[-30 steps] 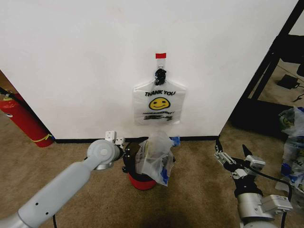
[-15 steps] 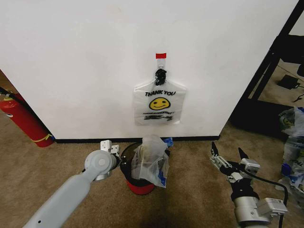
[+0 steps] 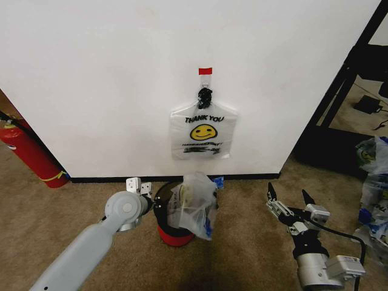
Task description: Pick up the garbage bag from the wall and place it over the trash bin.
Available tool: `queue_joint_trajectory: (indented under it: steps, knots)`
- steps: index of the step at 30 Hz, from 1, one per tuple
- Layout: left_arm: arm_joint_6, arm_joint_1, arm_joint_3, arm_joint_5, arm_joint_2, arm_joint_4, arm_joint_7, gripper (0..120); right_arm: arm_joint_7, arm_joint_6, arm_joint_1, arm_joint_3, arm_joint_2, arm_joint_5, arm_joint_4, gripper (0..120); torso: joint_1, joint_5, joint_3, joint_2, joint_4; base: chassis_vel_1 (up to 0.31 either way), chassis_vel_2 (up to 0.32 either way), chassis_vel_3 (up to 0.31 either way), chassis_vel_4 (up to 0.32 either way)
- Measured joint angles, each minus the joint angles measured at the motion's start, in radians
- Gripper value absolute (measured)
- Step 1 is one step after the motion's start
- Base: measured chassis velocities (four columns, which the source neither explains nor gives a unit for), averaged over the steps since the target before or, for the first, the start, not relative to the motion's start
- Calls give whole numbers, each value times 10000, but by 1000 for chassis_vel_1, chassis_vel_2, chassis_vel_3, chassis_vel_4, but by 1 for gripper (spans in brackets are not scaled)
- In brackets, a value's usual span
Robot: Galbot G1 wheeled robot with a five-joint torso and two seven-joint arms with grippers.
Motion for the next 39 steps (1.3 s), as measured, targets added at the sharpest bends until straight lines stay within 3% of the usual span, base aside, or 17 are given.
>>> queue_joint_trajectory:
  steps: [9, 15, 18, 23, 28, 29, 33, 36, 39]
  knots:
    - [0, -100, -15, 346, 59, -1, 258, 62, -41, 56, -37, -86, 42, -44, -12, 100, 1, -2, 0, 0, 0, 0, 0, 0, 0]
    - [0, -225, -118, 1033, 683, -418, 709, 88, -73, 95, 57, -235, 46, -76, -80, 100, 0, 0, 0, 0, 0, 0, 0, 0, 0]
    - [0, -204, -204, 1292, 832, -541, 817, 93, -73, 93, 105, -280, 45, -76, -82, 100, 1, -3, 1, 0, -1, 0, 0, 0, 0]
    - [0, 217, -789, 2192, 1253, -1437, 1173, 100, -75, 87, 161, -370, 40, -80, -103, 100, 1, -1, 0, 0, -1, 0, 0, 0, 0]
    - [-257, 1138, -1252, 5192, 2230, -3842, 2972, 100, -70, 126, 315, -296, 65, -147, -330, 100, 0, 0, 0, 0, 5, 0, 0, 0, 0]
    - [-257, 1138, -1252, 5192, 2230, -3842, 2972, 100, -70, 126, 315, -296, 65, -147, -330, 100, 0, 0, 0, 0, 5, 0, 0, 0, 0]
    - [-697, 1024, -336, 6789, 2588, -5221, 4085, 100, -57, 244, 643, -70, 218, -506, -821, 100, 0, 0, -1, 0, -1, 0, 0, 0, 0]
    - [-572, 301, 922, 7045, 2788, -5581, 4240, 100, -9, 299, 849, 0, 410, -723, -1269, 100, 0, 0, 0, 0, -1, 0, 0, 0, 0]
    - [-336, -350, 1594, 6862, 2955, -5599, 4192, 100, -4, 330, 902, 0, 527, -824, -1481, 100, 0, -1, 0, 0, -1, 0, 0, 0, 0]
